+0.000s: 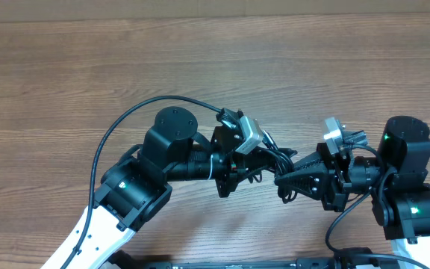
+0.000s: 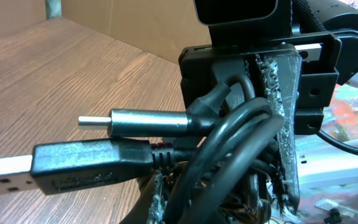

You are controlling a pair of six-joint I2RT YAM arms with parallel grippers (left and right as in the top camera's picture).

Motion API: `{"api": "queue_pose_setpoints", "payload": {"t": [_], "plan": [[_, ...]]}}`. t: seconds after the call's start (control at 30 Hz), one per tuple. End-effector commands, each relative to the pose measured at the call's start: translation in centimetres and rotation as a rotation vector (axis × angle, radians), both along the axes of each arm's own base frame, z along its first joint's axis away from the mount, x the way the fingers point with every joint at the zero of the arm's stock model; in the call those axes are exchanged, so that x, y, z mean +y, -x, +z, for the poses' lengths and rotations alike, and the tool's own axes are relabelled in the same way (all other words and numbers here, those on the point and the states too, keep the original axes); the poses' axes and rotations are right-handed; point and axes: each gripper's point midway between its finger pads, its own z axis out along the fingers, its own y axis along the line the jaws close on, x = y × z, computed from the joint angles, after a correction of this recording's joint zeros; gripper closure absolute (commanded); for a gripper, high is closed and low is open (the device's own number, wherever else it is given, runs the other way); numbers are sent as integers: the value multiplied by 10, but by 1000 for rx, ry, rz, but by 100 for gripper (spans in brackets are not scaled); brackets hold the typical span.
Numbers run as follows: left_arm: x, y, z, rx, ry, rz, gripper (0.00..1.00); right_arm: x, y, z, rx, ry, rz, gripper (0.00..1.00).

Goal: Untangle cables

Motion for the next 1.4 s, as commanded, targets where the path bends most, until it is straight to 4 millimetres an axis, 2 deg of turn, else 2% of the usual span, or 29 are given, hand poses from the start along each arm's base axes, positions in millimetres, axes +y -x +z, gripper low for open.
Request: {"api": "queue_pose_setpoints", "payload": {"t": [0.0,0.13,0.17,0.2,0.27,0.3,0.33,0.43,0.53,0.73,0.83,1.1,1.2,1.37], "plan": [[-4,7,21,-40,59,-44,96,1,3,5,-13,-2,10,96],[-4,11,27,-54,80,-65,96,1,-2,2,-9,13,-19,96],[-4,10,27,-55,79,-59,96,1,-3,1,-7,16,-25,94],[-3,9,27,-56,80,-56,96,1,-4,0,-7,21,-35,77],[3,0,25,4,71,5,96,0,-13,-5,0,49,-87,63],[4,-3,23,18,66,22,96,0,-14,-6,2,55,-97,53],[13,-13,16,71,43,90,96,-1,-20,-10,7,73,-129,0],[29,-25,8,143,15,185,96,-1,-20,-11,16,77,-134,0],[37,-29,10,148,19,214,96,-2,-22,-13,24,85,-146,0],[66,-53,4,236,13,427,96,-6,-35,-32,109,154,-241,0],[79,-65,-3,306,7,550,96,-11,-51,-44,241,192,-335,0],[87,-76,1,421,78,672,96,-12,-62,-56,408,197,-369,0],[91,-83,4,526,145,744,96,-11,-61,-55,459,185,-364,0],[89,-88,20,574,242,752,96,-8,-55,-51,463,165,-320,0]]}}
